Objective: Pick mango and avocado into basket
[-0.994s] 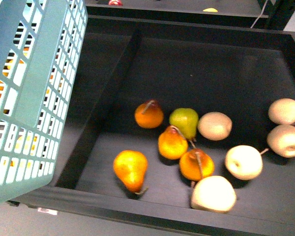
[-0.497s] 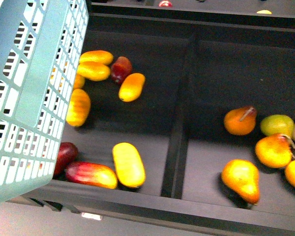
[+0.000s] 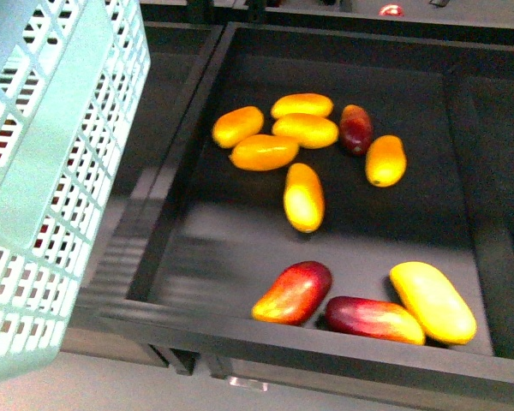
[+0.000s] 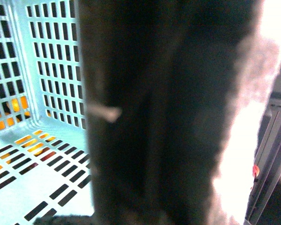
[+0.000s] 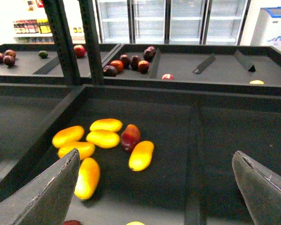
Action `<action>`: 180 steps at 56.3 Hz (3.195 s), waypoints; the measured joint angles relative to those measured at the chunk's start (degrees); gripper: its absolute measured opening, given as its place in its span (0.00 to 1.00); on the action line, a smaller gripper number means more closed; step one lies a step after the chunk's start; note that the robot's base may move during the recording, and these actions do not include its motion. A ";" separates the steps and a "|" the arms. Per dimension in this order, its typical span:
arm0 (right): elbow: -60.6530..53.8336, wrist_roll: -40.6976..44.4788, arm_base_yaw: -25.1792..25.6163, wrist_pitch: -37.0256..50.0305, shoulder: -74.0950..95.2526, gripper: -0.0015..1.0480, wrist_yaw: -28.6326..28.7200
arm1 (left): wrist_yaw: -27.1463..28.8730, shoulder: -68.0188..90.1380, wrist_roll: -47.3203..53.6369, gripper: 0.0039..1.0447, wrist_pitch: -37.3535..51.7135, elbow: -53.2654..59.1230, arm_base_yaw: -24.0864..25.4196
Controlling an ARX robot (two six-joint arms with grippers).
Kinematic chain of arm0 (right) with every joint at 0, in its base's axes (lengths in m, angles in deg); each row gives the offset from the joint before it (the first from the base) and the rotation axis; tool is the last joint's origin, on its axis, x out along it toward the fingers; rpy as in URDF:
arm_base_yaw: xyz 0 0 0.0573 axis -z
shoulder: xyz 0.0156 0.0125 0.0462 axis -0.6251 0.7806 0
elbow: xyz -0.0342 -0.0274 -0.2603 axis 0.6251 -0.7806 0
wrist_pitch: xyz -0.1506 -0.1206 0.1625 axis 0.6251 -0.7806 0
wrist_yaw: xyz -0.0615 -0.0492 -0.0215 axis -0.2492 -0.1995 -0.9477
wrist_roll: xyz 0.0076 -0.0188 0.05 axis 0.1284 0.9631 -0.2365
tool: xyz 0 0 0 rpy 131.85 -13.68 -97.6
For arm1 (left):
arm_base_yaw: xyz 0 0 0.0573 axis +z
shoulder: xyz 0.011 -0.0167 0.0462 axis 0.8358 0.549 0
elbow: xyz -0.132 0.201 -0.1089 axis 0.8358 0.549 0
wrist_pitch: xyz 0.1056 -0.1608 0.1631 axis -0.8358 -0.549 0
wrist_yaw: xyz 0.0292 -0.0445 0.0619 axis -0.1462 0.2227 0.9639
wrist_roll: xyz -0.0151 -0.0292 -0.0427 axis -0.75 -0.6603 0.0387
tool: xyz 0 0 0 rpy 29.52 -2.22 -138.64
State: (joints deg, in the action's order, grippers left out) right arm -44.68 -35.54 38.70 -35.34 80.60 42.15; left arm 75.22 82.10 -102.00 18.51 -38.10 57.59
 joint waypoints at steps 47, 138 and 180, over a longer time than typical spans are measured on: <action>-0.02 0.02 0.02 0.00 0.07 0.92 0.33 | 0.04 0.04 0.04 0.12 0.00 0.00 0.11; -0.02 0.00 0.04 -0.02 0.00 0.92 0.04 | -12.11 50.56 34.97 0.12 -27.91 -54.88 -31.41; -0.02 0.00 0.04 0.00 0.00 0.92 0.04 | -15.32 50.10 31.47 0.12 -18.69 -53.35 -38.12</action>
State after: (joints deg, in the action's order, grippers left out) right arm -44.70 -35.54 38.74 -35.34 80.60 42.19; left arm 59.90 132.19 -70.52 -0.18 -91.45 19.47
